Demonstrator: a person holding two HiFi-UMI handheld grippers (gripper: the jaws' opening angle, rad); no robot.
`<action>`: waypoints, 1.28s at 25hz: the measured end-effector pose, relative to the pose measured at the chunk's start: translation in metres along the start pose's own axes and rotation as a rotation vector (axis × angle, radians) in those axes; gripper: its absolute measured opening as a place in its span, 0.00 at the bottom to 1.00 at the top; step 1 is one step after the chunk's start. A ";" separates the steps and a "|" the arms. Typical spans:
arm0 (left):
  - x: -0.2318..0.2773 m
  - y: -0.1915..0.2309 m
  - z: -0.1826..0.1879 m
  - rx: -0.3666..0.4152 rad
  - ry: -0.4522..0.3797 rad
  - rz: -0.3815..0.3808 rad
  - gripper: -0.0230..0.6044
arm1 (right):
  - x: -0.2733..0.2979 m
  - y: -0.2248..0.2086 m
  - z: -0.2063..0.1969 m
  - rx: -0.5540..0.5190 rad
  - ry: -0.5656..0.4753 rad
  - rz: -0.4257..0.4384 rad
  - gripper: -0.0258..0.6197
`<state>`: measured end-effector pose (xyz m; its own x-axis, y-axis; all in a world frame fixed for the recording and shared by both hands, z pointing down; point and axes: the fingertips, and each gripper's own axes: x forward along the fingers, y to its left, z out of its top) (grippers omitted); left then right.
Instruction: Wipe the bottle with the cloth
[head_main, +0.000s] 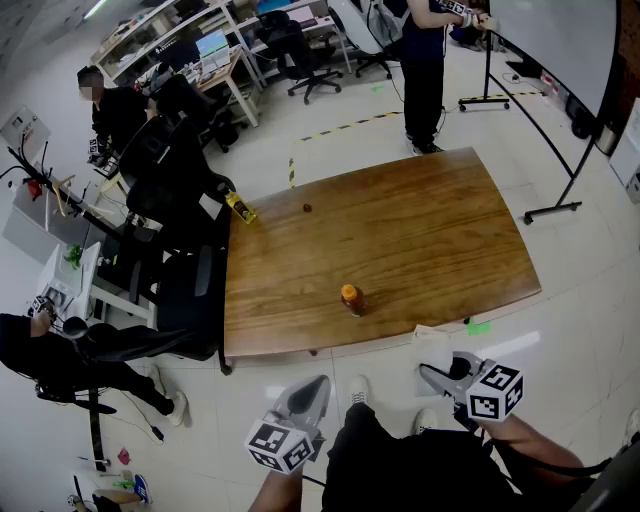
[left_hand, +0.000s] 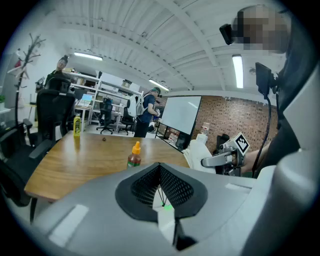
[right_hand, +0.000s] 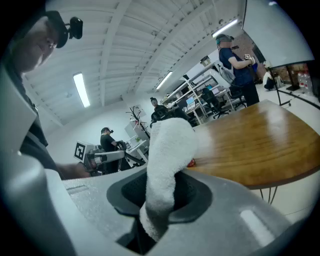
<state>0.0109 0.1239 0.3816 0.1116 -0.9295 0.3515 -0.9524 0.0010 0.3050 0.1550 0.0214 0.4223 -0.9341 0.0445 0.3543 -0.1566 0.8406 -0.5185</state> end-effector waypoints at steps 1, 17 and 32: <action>0.007 0.010 0.004 0.017 -0.004 -0.020 0.05 | 0.009 -0.003 0.006 0.000 -0.002 -0.008 0.15; 0.084 0.111 0.050 0.335 0.040 -0.399 0.11 | 0.108 -0.006 0.086 -0.007 -0.114 -0.228 0.15; 0.165 0.094 0.019 0.392 0.136 -0.545 0.40 | 0.137 -0.045 0.083 0.199 -0.212 -0.118 0.15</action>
<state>-0.0653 -0.0359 0.4512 0.6141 -0.7051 0.3545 -0.7799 -0.6109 0.1361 0.0080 -0.0552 0.4300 -0.9487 -0.1782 0.2611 -0.3076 0.7103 -0.6331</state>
